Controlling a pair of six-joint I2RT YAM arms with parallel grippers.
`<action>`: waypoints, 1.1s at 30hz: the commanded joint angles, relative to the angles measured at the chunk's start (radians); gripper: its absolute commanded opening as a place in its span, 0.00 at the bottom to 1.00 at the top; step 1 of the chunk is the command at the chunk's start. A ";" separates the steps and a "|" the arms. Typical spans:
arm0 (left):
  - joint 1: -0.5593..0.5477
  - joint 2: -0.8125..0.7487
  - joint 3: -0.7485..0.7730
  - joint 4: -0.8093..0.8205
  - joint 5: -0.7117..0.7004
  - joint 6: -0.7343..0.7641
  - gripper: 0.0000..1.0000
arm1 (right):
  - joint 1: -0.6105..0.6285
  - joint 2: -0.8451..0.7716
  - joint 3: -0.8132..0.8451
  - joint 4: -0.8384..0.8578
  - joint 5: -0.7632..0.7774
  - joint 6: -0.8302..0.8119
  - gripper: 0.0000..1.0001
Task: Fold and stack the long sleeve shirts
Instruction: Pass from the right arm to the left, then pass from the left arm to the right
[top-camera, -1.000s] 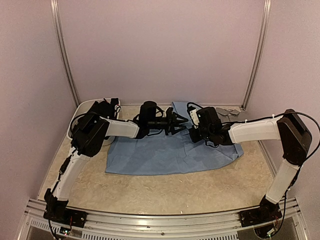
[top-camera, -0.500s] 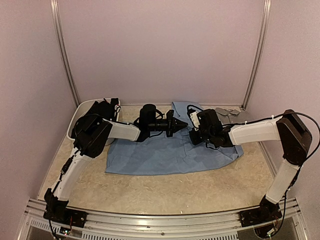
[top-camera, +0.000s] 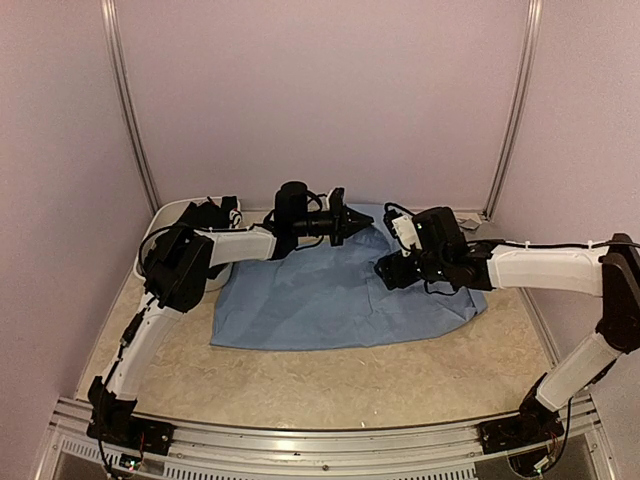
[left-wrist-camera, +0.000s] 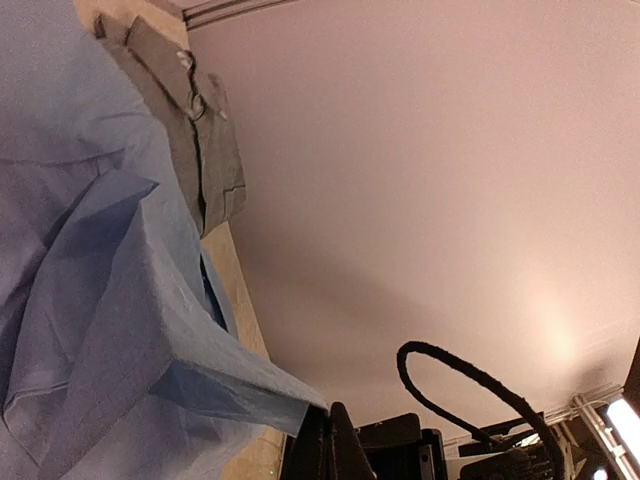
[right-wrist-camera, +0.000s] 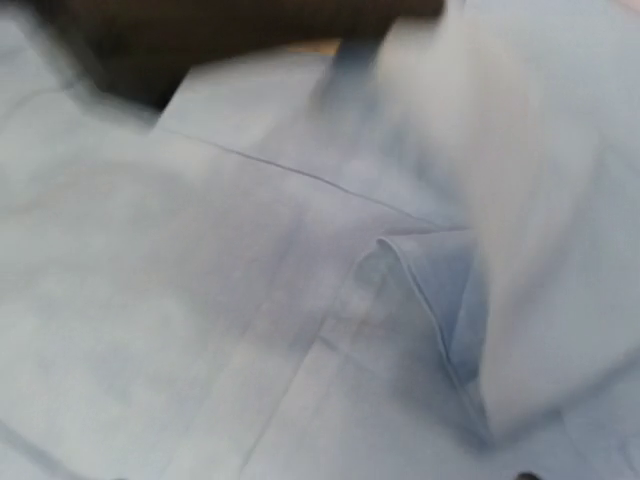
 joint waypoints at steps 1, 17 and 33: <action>0.026 -0.045 0.151 -0.116 -0.001 0.153 0.00 | 0.008 -0.140 -0.040 -0.141 -0.058 0.050 0.81; 0.058 -0.122 0.304 -0.128 0.049 0.235 0.00 | -0.196 -0.185 -0.173 -0.194 -0.136 0.192 0.72; 0.063 -0.182 0.305 -0.147 0.105 0.277 0.00 | -0.507 -0.037 -0.217 0.165 -0.585 0.080 0.51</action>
